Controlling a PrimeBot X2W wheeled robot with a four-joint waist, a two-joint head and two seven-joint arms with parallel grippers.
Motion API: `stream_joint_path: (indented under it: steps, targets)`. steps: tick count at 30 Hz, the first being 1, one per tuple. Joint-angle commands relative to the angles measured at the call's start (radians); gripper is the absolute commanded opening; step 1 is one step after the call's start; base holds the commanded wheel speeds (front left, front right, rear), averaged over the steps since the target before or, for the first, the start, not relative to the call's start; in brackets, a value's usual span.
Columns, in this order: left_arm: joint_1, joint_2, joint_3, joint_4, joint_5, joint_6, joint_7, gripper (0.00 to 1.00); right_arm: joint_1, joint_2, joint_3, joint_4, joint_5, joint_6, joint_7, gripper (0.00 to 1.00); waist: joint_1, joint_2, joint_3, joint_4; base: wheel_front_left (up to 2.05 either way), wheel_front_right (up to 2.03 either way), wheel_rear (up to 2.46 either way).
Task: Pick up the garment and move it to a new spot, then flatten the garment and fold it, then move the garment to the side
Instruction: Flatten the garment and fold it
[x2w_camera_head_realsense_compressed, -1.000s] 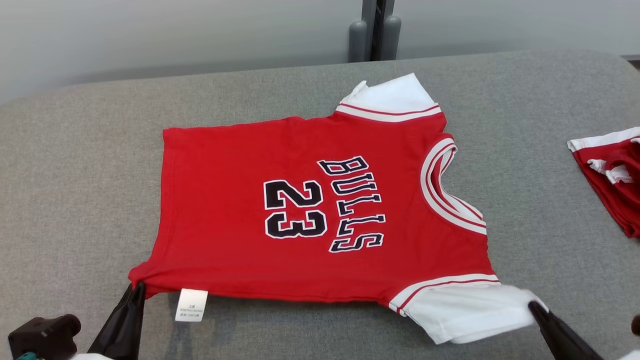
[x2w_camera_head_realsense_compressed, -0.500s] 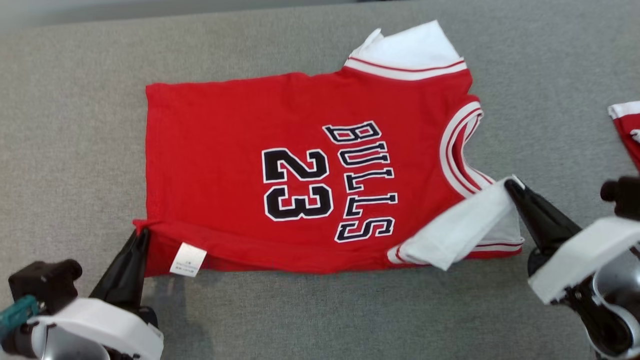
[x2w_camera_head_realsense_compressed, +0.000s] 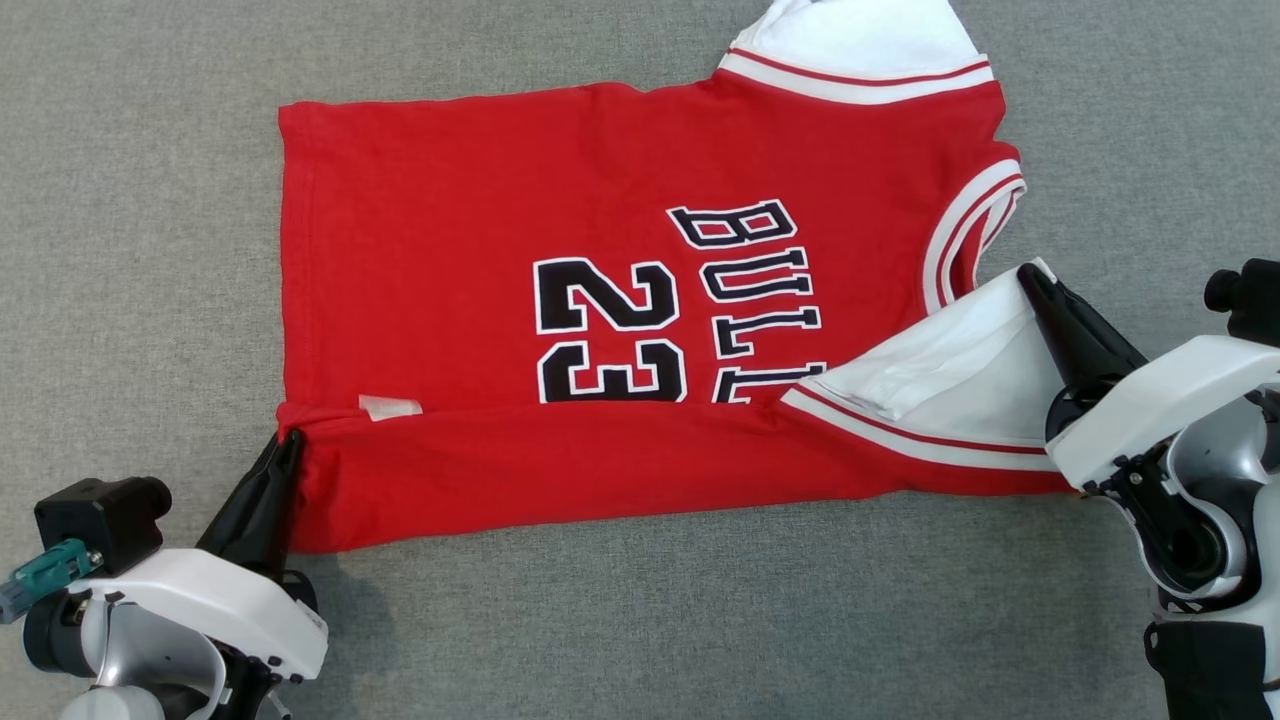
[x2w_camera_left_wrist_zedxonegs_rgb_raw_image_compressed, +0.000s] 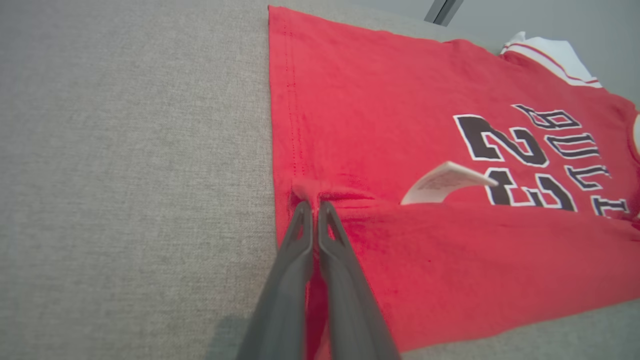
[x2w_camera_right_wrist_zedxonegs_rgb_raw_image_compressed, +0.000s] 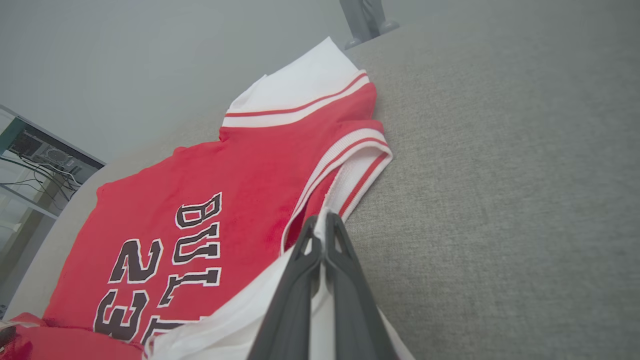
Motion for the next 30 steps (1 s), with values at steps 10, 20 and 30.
stream_joint_path:
  steps: [10,20,30]
  targets:
    - [-0.034,-0.021,-0.019,0.065,-0.033,-0.028,-0.016,0.9,-0.046,-0.023,0.049,0.121,0.05,0.0,-0.128,0.79,0.0,0.0,-0.009,0.006,0.0,0.0,0.0]
    - [-0.082,-0.09,0.026,0.034,0.014,0.004,-0.228,1.0,0.009,-0.039,0.043,0.062,0.018,0.0,-0.404,1.0,0.0,0.0,-0.065,-0.001,0.0,0.0,0.0]
    - [-0.156,-0.091,0.013,0.134,0.17,0.02,-0.427,1.0,0.081,-0.074,0.078,0.08,-0.21,0.0,-0.622,1.0,0.0,0.0,-0.133,-0.022,0.0,0.0,0.0]
